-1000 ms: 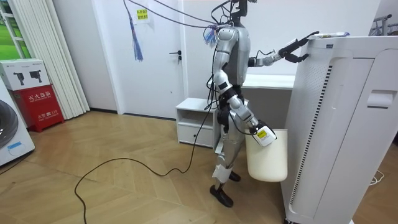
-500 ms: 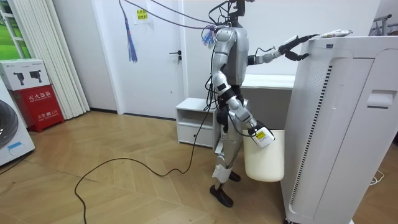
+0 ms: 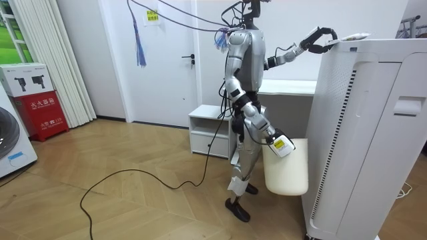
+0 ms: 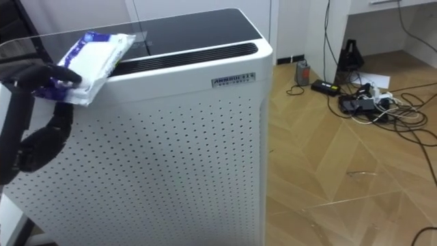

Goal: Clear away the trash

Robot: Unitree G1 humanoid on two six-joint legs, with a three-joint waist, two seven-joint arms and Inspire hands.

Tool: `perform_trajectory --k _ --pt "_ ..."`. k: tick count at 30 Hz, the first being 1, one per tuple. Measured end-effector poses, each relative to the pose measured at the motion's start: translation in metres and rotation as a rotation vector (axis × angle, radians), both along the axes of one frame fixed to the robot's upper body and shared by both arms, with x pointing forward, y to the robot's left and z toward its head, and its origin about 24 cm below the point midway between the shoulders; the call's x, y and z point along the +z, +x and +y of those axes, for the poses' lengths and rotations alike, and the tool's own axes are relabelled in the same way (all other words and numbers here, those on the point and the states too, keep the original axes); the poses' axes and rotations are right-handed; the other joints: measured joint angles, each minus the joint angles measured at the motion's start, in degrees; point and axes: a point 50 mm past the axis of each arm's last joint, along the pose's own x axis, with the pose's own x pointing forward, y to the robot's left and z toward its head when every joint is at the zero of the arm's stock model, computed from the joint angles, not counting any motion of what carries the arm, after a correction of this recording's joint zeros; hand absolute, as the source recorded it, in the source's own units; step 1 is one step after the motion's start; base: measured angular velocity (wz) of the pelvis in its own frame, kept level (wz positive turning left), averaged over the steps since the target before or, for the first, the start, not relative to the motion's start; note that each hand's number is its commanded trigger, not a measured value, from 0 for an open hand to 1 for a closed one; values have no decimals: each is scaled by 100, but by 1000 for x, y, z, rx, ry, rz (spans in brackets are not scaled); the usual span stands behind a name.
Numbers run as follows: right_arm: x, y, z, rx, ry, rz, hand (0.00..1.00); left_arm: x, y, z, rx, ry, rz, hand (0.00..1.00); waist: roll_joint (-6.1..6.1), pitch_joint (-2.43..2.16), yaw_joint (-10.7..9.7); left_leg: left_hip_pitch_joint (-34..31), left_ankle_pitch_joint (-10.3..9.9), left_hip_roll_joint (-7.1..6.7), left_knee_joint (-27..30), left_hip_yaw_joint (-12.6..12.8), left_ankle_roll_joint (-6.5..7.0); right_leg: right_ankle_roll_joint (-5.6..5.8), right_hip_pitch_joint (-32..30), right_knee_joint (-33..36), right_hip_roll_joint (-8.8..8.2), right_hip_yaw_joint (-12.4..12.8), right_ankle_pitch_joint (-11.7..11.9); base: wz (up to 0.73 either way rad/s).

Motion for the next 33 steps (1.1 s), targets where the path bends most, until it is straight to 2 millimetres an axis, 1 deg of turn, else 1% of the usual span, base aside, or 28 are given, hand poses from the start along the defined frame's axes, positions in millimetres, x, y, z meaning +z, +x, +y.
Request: perform_trajectory --k 6,12,15,18,20,21,24,25,27,28,31,33 --pt "-1 -3 -1 -6 -4 5 100 0 0 1 4 -3 -4 100 18 -12 -8 16 1 4 -1 19 1 2 -4 -6 -10 15 -1 0" --pt "-1 -3 0 -9 -6 5 100 -2 0 2 11 -16 -11 100 15 -9 -35 28 3 5 1 48 3 4 -5 1 -34 47 -3 -1" --pt "-1 -3 1 -10 -5 3 100 -2 0 0 -15 -59 -14 100 0 2 -47 -5 3 6 -19 48 4 6 -16 -13 -11 38 -4 0" --pt "-1 -1 1 -5 -1 0 100 1 -2 -1 -58 -148 -5 100 -12 8 -32 -13 3 10 -63 55 4 7 -31 -33 0 34 -4 0" --pt "0 0 3 -1 4 -3 100 4 -3 -2 -92 -203 3 100 -23 9 -28 -23 3 12 -80 51 6 7 -33 -61 3 20 -4 2" --pt "0 1 4 2 8 -8 100 7 -5 -4 -121 -236 7 100 -32 2 -31 -45 7 12 -65 47 12 10 -50 -66 2 5 -1 5" --pt "4 5 7 20 21 -31 100 14 -8 -11 -210 -295 13 100 -47 1 -24 -96 17 15 -61 54 18 22 -105 -14 -61 -23 -6 1" --pt "4 6 8 26 27 -33 100 14 -8 -16 -258 -330 30 100 -75 -5 -18 -84 17 20 -60 59 18 35 -103 -2 -76 -24 -15 0" --pt "5 9 10 30 34 -47 100 17 -9 -23 -344 -396 48 100 -105 2 -12 -80 17 11 -61 87 19 43 -108 0 -94 -17 -19 -2" --pt "6 12 13 29 42 -57 100 19 -9 -27 -399 -417 58 100 -143 26 -15 -81 17 8 -62 115 19 46 -108 0 -98 -12 -21 0" --pt "4 14 25 33 70 -75 100 23 -10 -37 -504 -464 90 100 -249 6 -22 -91 16 6 -61 115 20 48 -107 -6 -91 -19 -22 0" --pt "4 14 28 37 79 -86 100 24 -12 -42 -553 -491 102 100 -259 8 -23 -91 15 -1 -61 116 21 48 -106 -6 -89 -21 -22 0"
